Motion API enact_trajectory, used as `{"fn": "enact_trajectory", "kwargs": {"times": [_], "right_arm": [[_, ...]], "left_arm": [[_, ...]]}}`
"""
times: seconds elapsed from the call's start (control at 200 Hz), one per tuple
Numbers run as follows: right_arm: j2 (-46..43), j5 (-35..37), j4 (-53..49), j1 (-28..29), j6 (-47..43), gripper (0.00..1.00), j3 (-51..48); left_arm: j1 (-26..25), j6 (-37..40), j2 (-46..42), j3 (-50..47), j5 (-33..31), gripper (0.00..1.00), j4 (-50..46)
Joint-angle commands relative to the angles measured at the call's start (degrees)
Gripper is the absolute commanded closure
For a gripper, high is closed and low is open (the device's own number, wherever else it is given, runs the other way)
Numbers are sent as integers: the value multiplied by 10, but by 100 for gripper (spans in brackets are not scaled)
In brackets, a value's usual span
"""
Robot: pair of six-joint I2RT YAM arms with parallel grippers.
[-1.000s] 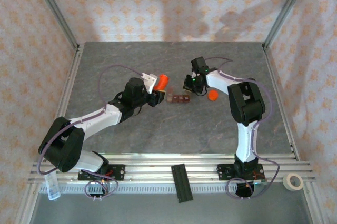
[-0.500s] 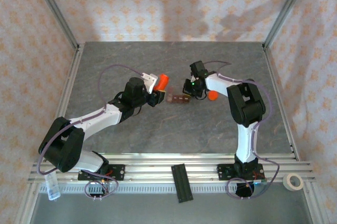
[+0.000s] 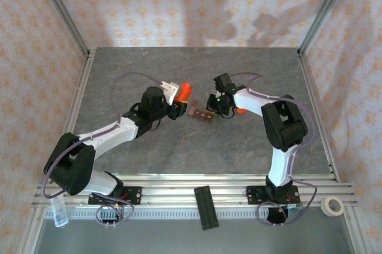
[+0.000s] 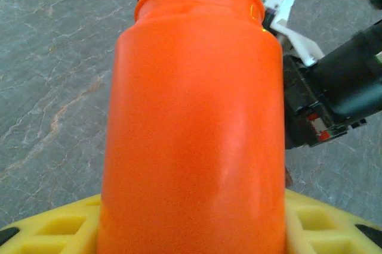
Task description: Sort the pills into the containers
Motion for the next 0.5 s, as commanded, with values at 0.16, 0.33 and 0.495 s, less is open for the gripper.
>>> {"fn": "enact_trajectory", "kwargs": {"times": [0.16, 0.33, 0.495], "right_arm": [[-155, 95, -51, 1, 28, 37, 18], [-206, 154, -103, 0, 54, 23, 64], [-223, 185, -130, 0, 73, 18, 113]], "left_arm": [[-3, 23, -9, 28, 0, 100, -53], [-3, 31, -11, 23, 2, 100, -97], [-4, 35, 9, 35, 5, 100, -139]]}}
